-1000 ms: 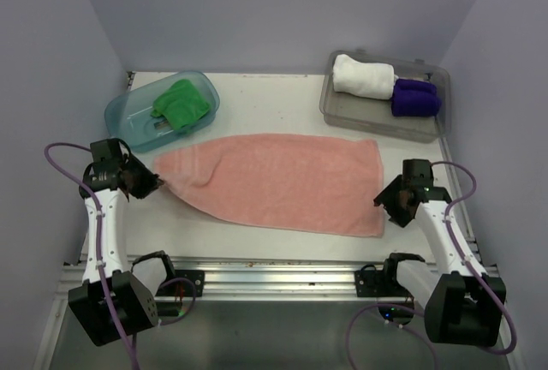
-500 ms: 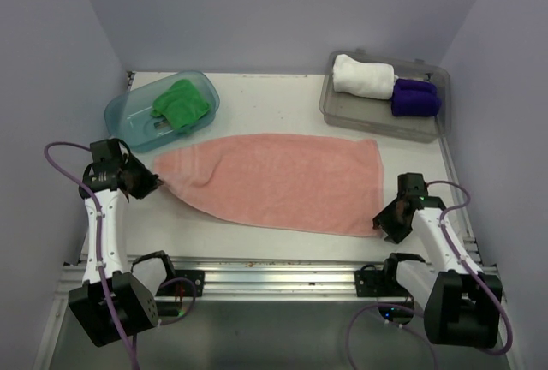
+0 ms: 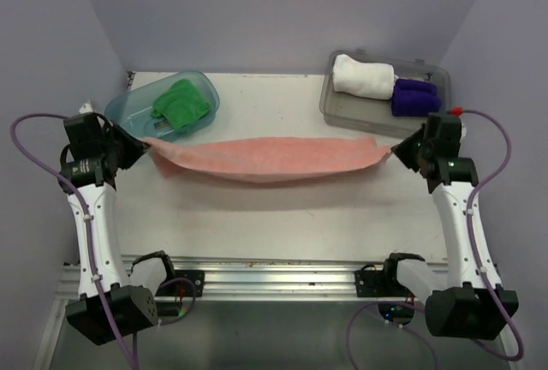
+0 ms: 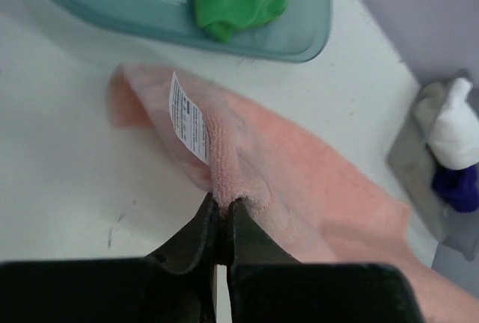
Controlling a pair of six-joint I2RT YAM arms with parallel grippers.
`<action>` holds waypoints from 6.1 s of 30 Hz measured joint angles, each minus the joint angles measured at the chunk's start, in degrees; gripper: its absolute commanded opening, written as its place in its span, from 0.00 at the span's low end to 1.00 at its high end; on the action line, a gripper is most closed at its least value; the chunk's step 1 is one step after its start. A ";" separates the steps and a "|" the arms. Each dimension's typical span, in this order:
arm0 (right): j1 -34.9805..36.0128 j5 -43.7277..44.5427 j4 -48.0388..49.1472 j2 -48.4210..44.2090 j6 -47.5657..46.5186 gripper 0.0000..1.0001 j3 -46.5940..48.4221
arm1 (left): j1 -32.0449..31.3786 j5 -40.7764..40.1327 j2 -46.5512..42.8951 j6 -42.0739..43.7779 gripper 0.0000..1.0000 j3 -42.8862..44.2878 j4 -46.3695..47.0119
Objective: Roll the towels
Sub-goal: Flatten the towel, then fold the towel
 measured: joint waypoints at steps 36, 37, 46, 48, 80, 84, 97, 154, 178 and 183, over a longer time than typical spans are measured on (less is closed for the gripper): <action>5.90 26.27 -9.14 -16.04 -12.44 0.00 17.07 | -0.96 -2.91 -7.89 2.97 0.00 14.29 -1.81; 5.92 25.31 -7.96 -13.92 -12.22 0.00 13.49 | -1.01 -3.15 -6.73 2.93 0.00 10.27 -1.66; 5.92 20.13 7.41 12.85 -7.80 0.00 -0.87 | -1.09 -5.53 5.62 0.98 0.00 -15.61 6.67; 5.92 19.89 9.81 17.66 -7.19 0.00 -0.07 | -1.09 -5.57 8.66 0.70 0.00 -15.65 9.01; 4.81 13.49 0.68 5.46 -6.23 0.00 -11.52 | -1.11 -8.98 1.57 0.85 0.00 -19.10 -1.27; 4.81 13.55 -0.46 4.83 -6.27 0.00 -13.22 | -1.11 -10.43 1.79 0.70 0.00 -19.54 -1.95; 3.19 14.97 -1.88 2.62 -6.67 0.00 -13.70 | -1.09 -12.13 2.51 -1.64 0.00 -19.54 -4.59; 5.18 5.44 8.63 22.69 -12.11 0.26 -2.64 | -18.75 -8.74 16.68 -5.22 0.36 -11.32 9.68; -2.89 6.49 8.50 20.87 -13.64 0.52 -6.19 | -16.57 -11.74 22.29 -3.15 0.38 -8.79 12.63; -3.72 5.46 6.58 21.90 -14.43 0.56 -11.30 | -16.57 -11.30 21.77 -3.17 0.37 -13.60 13.33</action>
